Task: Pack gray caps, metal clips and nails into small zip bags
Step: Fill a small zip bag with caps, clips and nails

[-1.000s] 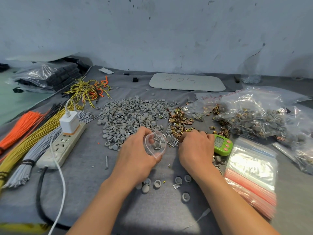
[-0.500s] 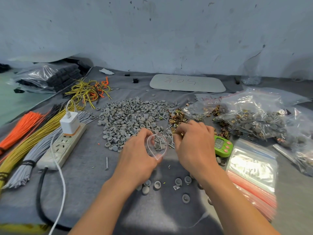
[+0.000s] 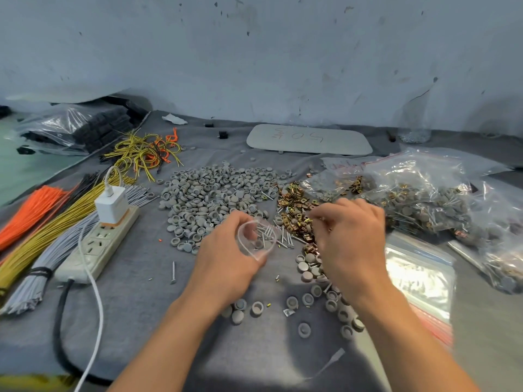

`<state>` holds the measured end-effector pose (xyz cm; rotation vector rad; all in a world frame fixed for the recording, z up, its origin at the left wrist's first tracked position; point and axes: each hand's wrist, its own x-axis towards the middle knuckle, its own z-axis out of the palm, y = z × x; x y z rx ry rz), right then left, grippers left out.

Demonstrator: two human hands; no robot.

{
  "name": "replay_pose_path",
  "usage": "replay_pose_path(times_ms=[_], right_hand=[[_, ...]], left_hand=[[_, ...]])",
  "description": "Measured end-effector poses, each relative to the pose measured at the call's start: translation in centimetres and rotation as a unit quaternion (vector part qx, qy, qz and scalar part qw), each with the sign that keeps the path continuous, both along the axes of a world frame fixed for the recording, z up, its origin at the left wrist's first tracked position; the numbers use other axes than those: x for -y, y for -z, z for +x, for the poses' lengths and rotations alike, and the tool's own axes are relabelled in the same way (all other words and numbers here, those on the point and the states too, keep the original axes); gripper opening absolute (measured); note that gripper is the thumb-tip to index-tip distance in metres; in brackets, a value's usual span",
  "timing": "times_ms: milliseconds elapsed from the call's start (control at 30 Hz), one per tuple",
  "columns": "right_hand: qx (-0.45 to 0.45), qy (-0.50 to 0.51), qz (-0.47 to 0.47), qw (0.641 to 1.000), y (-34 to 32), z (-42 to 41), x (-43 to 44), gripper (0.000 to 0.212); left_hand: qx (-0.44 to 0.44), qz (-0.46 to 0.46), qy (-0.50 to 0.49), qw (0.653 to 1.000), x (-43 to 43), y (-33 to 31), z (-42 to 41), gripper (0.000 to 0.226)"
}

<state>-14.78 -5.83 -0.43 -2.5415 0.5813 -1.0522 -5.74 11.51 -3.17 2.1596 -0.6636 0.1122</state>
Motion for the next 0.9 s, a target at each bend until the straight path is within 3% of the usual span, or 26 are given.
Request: replay_pose_path(times_ms=[100,167,300,433,667,800,900], right_hand=[[-0.121,0.07,0.009,0.99,0.4,-1.0,2.6,0.015],[-0.187,0.072,0.014,0.98,1.0,-1.4,3.2,0.014],[-0.245,0.052,-0.001,0.968,1.6,-1.3,3.0,0.01],[-0.273,0.054,0.003,0.961,1.8,-1.3,2.8,0.019],[-0.298,0.062,-0.005,0.953,1.1,-1.6,2.9,0.032],[-0.298,0.061,-0.016,0.952,1.1,-1.5,2.9,0.028],[-0.306,0.063,-0.019,0.95,1.1,-1.3,3.0,0.024]], left_hand=[[-0.063,-0.119,-0.009,0.991,0.1,-0.4,0.2,0.041],[-0.125,-0.242,-0.02,0.962,0.4,-0.9,0.4,0.041],[-0.032,-0.37,-0.076,0.926,0.2,-1.6,1.0,0.044],[0.072,-0.305,-0.075,0.946,0.8,-1.5,-0.1,0.054],[0.081,-0.282,-0.135,0.946,0.4,-1.8,-0.4,0.054],[0.051,-0.126,-0.091,0.987,0.9,-1.1,-0.8,0.066],[0.046,-0.007,-0.035,0.998,1.6,-0.3,-1.1,0.068]])
